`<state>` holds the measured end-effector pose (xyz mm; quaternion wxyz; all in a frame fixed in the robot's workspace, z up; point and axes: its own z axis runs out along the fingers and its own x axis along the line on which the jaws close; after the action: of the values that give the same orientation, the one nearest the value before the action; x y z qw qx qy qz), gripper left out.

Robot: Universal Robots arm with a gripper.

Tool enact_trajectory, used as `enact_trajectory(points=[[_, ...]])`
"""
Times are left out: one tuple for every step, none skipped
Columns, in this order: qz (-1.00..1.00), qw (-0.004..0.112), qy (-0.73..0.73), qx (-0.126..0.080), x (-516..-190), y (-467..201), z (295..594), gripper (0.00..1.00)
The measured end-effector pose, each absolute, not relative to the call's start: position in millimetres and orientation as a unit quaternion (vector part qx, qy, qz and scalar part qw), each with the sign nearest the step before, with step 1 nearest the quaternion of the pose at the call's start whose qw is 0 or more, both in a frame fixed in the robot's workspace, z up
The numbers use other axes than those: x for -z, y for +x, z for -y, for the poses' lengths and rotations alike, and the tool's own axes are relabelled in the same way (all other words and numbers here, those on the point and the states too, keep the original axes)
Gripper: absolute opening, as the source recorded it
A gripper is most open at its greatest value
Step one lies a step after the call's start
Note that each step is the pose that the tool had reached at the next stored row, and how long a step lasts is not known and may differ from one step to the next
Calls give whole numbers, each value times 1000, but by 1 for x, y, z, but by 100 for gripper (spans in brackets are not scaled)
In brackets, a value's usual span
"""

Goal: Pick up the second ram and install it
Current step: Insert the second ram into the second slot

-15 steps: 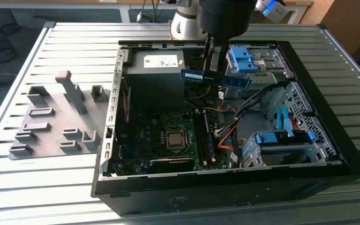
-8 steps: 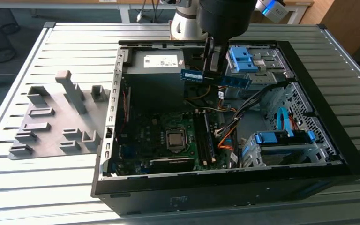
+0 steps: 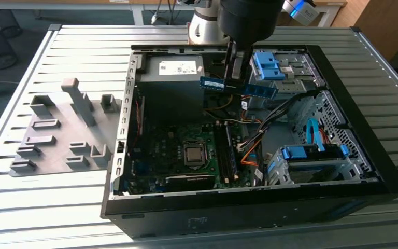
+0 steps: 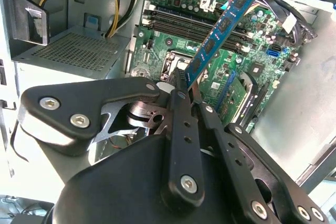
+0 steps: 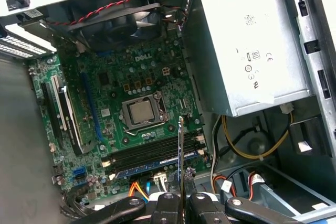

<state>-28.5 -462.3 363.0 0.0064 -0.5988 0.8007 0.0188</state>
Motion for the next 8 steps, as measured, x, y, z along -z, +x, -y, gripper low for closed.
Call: enact_trajectory(points=[[-802,6,-597,-19,-363,-28,462,14],[-803,6,-595,-19,-363,-28,462,14],[-805,7,-593,-19,-363,-28,462,14],[-808,7,-590,-19,-363,-28,462,14],[-811,7,-585,-19,-363,-28,462,14],[-814,7,-580,-19,-362,-28,462,14],[-818,7,-575,-19,-362,-28,462,14],[-822,7,-569,-19,-362,-28,462,14]])
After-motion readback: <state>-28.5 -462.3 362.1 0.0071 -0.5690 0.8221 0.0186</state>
